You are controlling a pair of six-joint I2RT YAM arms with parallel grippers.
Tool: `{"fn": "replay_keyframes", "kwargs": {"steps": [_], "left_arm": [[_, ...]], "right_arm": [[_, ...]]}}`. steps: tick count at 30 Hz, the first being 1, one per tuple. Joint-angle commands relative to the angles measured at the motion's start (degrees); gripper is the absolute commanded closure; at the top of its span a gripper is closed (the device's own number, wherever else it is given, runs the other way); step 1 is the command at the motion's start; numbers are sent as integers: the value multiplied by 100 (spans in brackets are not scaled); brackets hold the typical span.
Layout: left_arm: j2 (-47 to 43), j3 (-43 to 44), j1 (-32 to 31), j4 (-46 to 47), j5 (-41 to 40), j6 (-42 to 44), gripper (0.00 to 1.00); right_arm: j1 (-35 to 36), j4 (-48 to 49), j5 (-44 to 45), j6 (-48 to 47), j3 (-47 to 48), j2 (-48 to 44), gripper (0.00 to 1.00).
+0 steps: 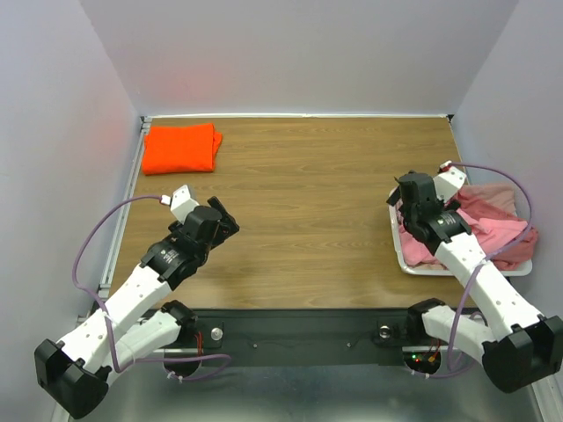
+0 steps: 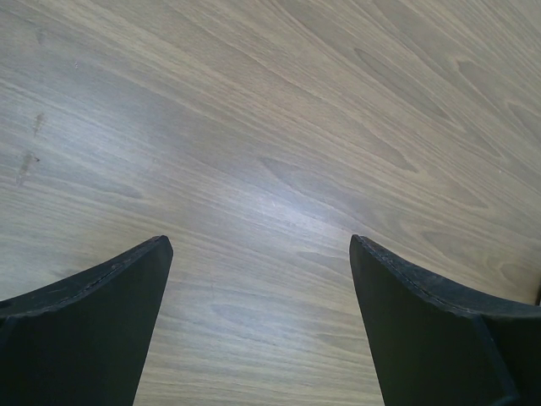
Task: Fold and stack the t-shirts
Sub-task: Grab the tshirt from the pile
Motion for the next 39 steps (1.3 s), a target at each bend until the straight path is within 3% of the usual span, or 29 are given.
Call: {"fn": "replay_keyframes", "kwargs": {"steps": [1, 7, 9, 14, 20, 24, 25, 26, 27, 28, 30, 31, 34, 39], "left_arm": [[66, 112, 9, 156, -200, 88, 2], [312, 200, 18, 42, -235, 97, 2], [356, 173, 18, 111, -226, 115, 2], [541, 235, 18, 68, -208, 150, 2], [620, 270, 18, 42, -270, 132, 2], [603, 279, 18, -11, -305, 106, 2], [577, 287, 9, -20, -323, 106, 2], [568, 270, 18, -11, -323, 97, 2], [541, 270, 18, -20, -332, 97, 2], [550, 279, 18, -29, -323, 97, 2], [541, 287, 18, -37, -332, 97, 2], [541, 296, 18, -55, -332, 97, 2], [532, 305, 18, -73, -349, 80, 2], [523, 296, 18, -38, -340, 88, 2]], "right_arm": [[-394, -959, 1450, 663, 374, 114, 0], [-1510, -959, 958, 760, 207, 728, 0], [-1564, -942, 983, 874, 163, 817, 2], [-1617, -618, 1010, 937, 23, 870, 16], [-1810, -335, 958, 840, -101, 1248, 19], [-1907, -19, 694, 743, -285, 1380, 27], [-1907, 34, 633, 726, -338, 1397, 31], [-2046, 104, 537, 682, -356, 1415, 45], [-2056, 131, 501, 664, -356, 1406, 52], [-2056, 148, 466, 621, -338, 1389, 70], [-2056, 166, 360, 498, -286, 1258, 80], [-2056, 166, 351, 436, -259, 1187, 91], [-2056, 157, 272, 199, -110, 801, 100], [-2056, 131, 114, -144, 355, 90, 100]]}}
